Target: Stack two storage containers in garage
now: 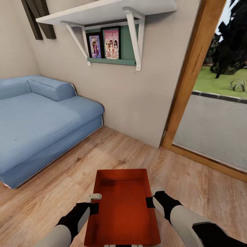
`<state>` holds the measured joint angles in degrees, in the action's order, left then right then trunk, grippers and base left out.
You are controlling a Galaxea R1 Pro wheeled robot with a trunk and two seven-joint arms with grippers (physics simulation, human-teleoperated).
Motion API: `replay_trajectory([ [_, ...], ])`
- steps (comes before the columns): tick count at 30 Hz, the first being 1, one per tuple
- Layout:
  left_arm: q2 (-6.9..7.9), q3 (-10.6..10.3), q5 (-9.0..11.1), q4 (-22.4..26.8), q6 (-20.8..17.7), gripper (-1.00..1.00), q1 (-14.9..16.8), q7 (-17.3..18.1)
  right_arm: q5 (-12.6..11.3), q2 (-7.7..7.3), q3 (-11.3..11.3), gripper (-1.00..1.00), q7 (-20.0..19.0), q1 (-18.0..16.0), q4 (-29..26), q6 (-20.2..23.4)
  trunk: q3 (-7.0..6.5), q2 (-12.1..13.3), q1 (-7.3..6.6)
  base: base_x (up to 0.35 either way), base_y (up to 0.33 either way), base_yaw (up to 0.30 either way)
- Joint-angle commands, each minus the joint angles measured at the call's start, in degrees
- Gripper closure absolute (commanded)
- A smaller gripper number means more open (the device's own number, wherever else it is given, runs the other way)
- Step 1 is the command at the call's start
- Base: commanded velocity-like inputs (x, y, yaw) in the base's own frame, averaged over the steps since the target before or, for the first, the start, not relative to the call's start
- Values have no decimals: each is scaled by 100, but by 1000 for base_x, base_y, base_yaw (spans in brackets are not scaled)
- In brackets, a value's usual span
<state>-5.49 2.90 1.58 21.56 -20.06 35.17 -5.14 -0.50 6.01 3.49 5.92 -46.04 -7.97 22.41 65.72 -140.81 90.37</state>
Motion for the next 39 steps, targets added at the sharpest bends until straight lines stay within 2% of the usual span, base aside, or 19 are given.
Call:
replay_trajectory([
  [1, 0, 27, -116, 14, -44, 100, 0, -57, 147, -59, 117, 100, 49, -2, -11, 53, 5, -2, -1, 0, 0, 0],
  [3, 1, 27, -116, 14, -43, 100, 2, -57, 147, -58, 117, 100, 49, -2, -11, 53, 5, -2, -1, 0, 0, 0],
  [39, 3, 27, -122, 14, -42, 100, 4, -57, 147, -65, 117, 100, 49, -2, -11, 46, -642, 1442, -792, 0, 0, 0],
])
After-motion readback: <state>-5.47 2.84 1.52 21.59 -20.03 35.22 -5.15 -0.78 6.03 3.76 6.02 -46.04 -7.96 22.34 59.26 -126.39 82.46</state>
